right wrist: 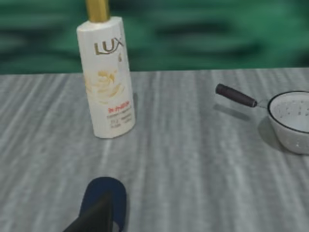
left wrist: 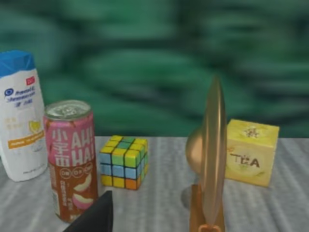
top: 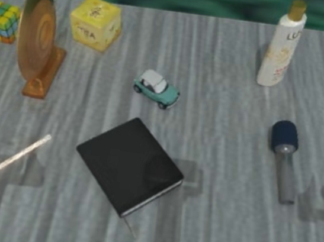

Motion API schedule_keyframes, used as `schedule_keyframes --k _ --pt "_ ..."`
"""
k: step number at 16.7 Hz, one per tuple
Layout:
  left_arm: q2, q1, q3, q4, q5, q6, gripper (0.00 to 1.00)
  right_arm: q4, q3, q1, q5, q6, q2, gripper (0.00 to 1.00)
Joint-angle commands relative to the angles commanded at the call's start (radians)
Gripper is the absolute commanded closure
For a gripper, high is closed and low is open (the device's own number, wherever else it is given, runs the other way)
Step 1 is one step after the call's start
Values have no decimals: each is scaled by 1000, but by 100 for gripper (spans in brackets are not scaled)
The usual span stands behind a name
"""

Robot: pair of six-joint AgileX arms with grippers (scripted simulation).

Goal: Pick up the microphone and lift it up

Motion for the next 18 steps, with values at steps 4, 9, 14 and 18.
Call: schedule_keyframes --k 4,9,14,18 --pt "0 0 0 0 0 0 0 -180 230 78 27 85 343 0" --pt "0 0 0 0 0 0 0 -397 576 188 55 211 862 0" --pt "0 0 0 0 0 0 0 -594 882 287 80 319 1310 0" --pt "0 0 0 0 0 0 0 -722 1029 341 99 375 1537 0"
